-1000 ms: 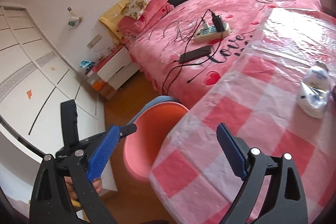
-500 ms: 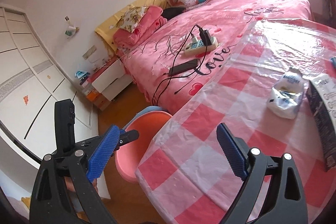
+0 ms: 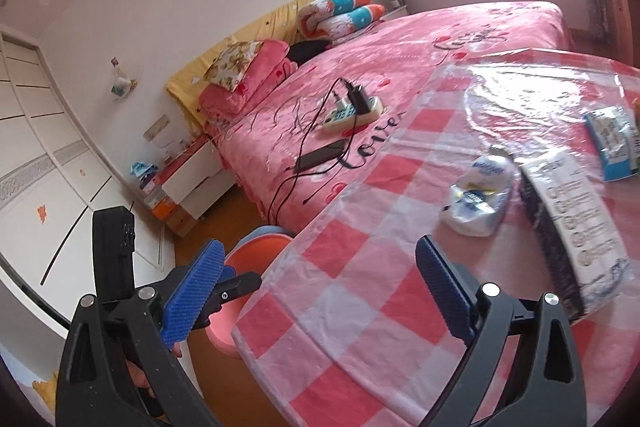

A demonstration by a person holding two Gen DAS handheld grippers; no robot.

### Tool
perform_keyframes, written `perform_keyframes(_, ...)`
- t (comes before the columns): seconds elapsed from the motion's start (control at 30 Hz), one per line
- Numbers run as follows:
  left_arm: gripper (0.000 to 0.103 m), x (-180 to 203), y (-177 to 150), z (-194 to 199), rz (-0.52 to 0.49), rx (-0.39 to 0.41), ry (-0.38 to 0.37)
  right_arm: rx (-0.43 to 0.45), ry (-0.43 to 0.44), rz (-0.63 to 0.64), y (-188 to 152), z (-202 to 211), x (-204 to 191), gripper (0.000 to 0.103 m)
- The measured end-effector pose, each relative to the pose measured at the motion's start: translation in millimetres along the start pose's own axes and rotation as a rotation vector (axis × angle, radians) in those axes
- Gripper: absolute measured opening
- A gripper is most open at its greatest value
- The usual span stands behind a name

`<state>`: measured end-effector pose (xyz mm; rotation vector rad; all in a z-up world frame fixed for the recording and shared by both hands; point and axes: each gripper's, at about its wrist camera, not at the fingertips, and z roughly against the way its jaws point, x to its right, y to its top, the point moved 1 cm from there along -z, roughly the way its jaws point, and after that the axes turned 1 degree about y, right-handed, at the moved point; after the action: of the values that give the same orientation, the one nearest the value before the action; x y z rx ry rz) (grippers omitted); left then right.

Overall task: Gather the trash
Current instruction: 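Move both tools back over the trash pile on the bed, then grasp the white MAGICDAY bottle with the left tool while the right tool grasps the white milk box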

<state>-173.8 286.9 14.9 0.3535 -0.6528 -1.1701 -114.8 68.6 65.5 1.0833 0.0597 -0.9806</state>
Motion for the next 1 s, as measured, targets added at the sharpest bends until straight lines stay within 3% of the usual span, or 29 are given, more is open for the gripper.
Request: perform_keyframes(1.0,0.078,93.1,-6.1,-18.4,-0.151,-0.058,-0.014,0.118,-0.043,-0.065,8.3,59.7,63.1,0.095)
